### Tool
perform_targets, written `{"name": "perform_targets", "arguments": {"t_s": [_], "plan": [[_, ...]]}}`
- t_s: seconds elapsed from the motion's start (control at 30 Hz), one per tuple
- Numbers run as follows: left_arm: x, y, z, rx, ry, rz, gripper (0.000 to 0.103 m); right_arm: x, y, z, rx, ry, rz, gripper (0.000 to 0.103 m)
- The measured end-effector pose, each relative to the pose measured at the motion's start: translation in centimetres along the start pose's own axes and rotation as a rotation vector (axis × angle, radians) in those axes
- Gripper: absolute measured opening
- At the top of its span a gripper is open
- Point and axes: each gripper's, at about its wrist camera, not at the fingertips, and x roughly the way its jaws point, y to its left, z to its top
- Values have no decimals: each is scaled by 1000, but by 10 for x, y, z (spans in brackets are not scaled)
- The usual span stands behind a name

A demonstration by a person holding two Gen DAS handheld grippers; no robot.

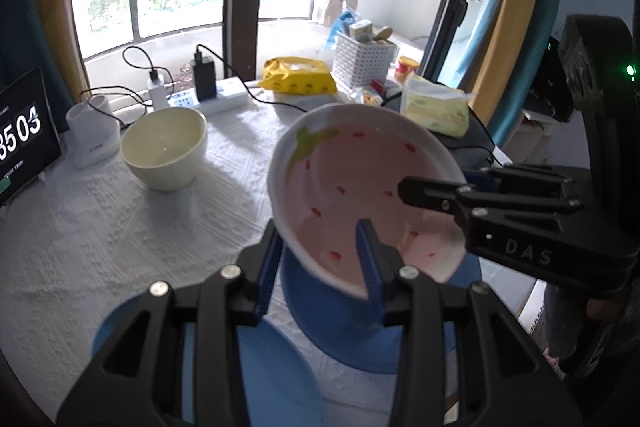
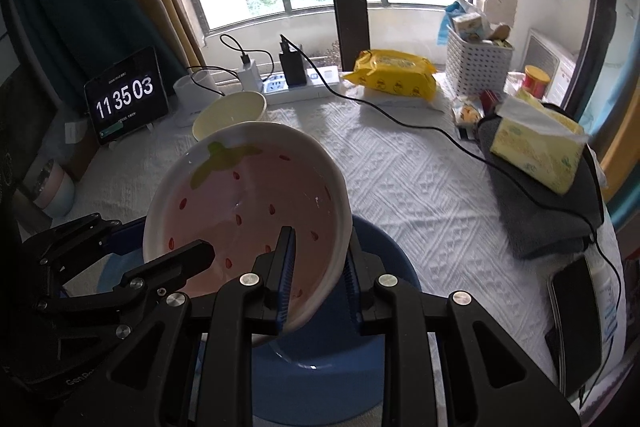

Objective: Organize plates and bowls

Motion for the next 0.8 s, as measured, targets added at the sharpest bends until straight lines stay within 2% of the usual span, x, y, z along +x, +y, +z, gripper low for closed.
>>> {"name": "perform_targets", "arguments": {"t_s": [0.33, 0.8], "plan": [[9, -19, -13, 34, 40, -14, 39, -5, -13, -19, 31, 10, -17, 25], [34, -30, -41, 54, 130, -12, 39, 13, -30, -47, 75, 72, -12, 25]]}}
